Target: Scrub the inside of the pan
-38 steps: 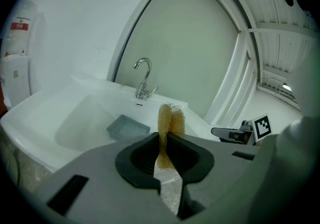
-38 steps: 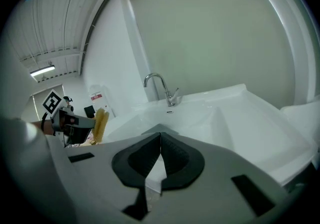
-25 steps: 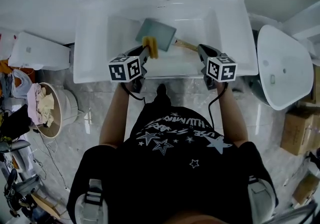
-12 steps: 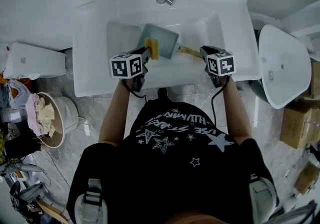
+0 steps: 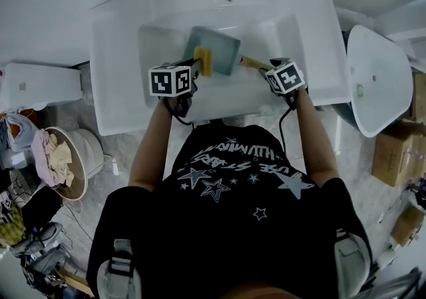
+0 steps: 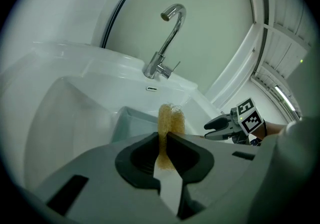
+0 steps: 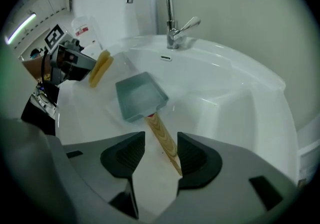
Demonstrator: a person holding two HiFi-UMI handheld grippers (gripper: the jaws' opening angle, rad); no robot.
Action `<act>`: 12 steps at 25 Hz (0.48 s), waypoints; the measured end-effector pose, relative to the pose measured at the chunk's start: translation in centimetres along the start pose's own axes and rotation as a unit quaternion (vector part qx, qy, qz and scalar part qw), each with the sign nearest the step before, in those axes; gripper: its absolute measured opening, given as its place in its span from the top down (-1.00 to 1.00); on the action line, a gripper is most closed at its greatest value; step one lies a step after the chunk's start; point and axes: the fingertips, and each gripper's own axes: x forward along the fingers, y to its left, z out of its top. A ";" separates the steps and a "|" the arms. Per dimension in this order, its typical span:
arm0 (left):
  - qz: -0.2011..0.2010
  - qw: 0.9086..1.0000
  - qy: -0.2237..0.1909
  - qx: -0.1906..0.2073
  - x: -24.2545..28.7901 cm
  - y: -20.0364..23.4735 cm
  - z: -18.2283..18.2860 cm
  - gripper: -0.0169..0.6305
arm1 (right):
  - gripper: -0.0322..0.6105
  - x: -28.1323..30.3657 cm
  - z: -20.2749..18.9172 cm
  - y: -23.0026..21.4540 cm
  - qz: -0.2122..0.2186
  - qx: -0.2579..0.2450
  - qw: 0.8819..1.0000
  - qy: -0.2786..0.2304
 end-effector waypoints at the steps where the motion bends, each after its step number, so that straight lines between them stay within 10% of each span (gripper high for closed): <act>1: -0.001 1.000 0.003 0.000 0.1 0.0 -0.2 0.79 | 0.28 0.3 -0.4 -0.2 -0.002 -0.008 1.000 0.010; 12: 0.024 0.999 0.028 -0.011 0.5 0.9 -1.8 0.79 | 0.29 2.8 -3.1 -0.8 0.009 -0.075 0.994 0.077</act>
